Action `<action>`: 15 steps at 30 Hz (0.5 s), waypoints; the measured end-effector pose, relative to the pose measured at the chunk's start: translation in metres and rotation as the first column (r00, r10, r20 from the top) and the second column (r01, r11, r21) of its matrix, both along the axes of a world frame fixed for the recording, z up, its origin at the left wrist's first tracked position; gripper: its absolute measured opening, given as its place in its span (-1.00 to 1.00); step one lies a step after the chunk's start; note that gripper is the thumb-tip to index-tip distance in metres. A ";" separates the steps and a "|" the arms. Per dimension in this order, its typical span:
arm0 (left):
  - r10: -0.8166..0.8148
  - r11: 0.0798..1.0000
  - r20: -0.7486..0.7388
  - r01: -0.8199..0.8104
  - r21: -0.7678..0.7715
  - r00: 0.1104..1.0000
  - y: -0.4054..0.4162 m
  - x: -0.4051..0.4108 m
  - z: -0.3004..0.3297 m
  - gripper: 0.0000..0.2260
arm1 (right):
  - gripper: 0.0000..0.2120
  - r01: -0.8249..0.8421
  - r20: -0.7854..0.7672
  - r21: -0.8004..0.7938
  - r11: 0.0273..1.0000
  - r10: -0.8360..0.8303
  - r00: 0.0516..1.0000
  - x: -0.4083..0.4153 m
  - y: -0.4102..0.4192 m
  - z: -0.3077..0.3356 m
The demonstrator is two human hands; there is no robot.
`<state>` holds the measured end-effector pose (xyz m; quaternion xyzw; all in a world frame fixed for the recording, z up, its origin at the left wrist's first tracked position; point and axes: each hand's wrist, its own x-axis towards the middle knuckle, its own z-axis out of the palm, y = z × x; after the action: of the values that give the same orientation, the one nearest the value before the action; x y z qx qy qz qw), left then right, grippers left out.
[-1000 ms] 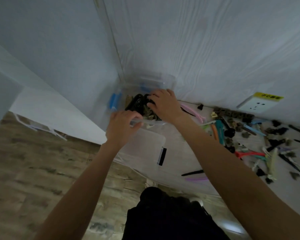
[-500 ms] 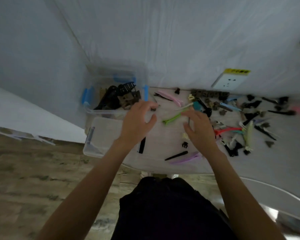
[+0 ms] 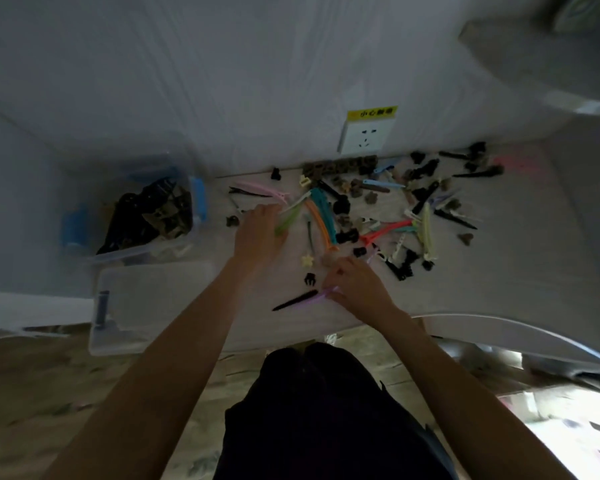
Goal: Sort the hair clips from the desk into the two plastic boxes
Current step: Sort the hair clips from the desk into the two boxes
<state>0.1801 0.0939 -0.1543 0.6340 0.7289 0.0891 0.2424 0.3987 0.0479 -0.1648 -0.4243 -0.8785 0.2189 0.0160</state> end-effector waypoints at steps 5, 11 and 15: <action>-0.030 0.999 0.008 0.030 -0.013 1.000 0.002 0.001 -0.008 -0.67 | -0.84 0.070 -0.026 0.078 0.994 -0.068 0.997 0.014 0.012 0.014; -0.015 0.999 0.094 0.010 0.053 0.995 -0.022 -0.005 -0.013 -0.82 | -0.92 -0.154 -0.029 0.124 0.980 0.158 0.987 -0.023 -0.011 0.012; -0.104 0.972 0.113 0.077 0.222 0.988 -0.016 -0.008 -0.001 -0.76 | -0.88 -0.144 0.072 0.125 0.982 0.136 0.988 -0.061 -0.014 -0.004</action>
<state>0.1726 0.0777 -0.1558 0.6826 0.6687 0.1962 0.2202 0.3376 0.0335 -0.1687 -0.3663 -0.9186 0.1481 0.0005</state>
